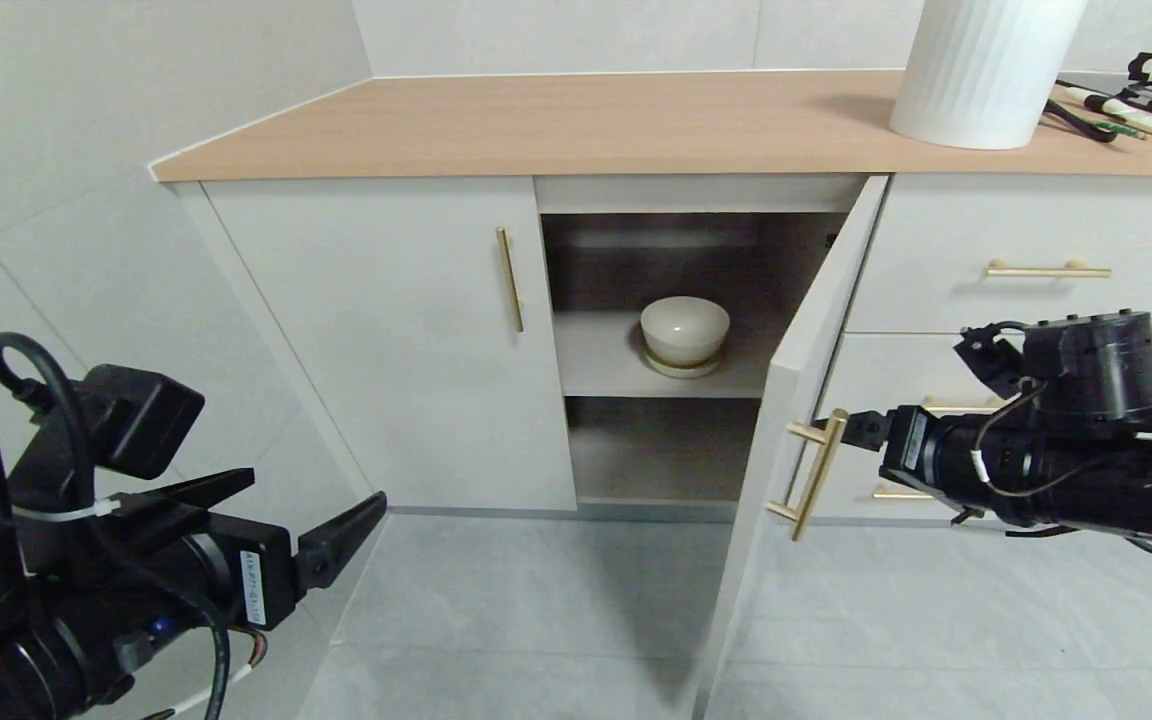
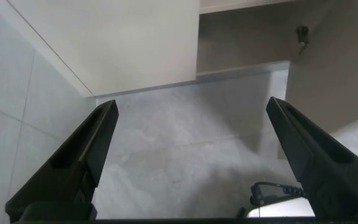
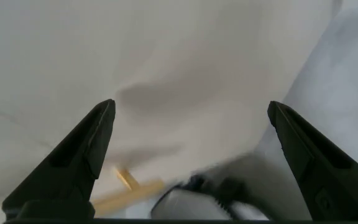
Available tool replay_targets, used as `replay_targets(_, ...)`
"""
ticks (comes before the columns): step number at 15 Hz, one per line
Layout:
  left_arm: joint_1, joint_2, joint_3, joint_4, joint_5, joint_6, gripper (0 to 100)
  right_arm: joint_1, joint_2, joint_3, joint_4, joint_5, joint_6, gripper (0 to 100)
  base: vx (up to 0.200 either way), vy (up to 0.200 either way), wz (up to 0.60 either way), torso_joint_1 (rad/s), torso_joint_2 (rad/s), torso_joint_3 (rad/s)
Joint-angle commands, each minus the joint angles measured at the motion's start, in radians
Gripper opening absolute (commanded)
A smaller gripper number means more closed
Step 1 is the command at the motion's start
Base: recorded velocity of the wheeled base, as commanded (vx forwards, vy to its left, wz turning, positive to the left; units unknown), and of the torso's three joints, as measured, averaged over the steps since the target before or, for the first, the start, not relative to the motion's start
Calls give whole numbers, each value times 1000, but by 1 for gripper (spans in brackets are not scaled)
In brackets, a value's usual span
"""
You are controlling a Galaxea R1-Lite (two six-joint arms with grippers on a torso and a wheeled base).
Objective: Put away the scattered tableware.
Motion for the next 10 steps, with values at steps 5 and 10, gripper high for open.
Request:
replay_targets(5, -3, 22, 1, 0, 1, -3, 100, 24, 96, 0, -55, -3, 46, 100, 0, 0, 0, 0, 0, 0)
replay_targets(10, -2, 23, 1, 0, 1, -16, 100, 42, 122, 1, -78, -6, 56, 100, 0, 0, 0, 0, 0, 0)
